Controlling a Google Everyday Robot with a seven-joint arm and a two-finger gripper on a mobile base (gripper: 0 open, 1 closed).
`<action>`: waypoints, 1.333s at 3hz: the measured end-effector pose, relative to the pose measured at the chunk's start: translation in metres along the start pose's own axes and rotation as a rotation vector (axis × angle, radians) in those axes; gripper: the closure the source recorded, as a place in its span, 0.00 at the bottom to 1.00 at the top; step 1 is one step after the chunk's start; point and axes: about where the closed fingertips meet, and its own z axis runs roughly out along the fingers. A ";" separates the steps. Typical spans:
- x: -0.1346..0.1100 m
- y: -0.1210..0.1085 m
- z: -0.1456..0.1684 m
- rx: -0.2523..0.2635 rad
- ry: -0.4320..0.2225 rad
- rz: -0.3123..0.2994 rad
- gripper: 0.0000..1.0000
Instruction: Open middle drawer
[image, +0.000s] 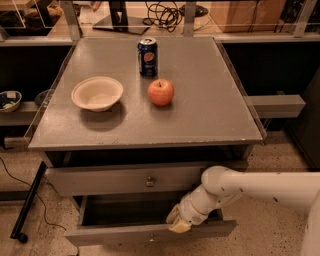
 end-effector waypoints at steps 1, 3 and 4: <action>0.000 0.000 0.000 0.000 0.000 0.000 0.14; 0.000 0.000 0.000 0.000 0.000 0.000 0.00; 0.007 0.005 -0.003 -0.013 -0.015 0.015 0.00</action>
Offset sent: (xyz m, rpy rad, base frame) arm 0.0000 0.0000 0.0000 0.0000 0.0000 0.0000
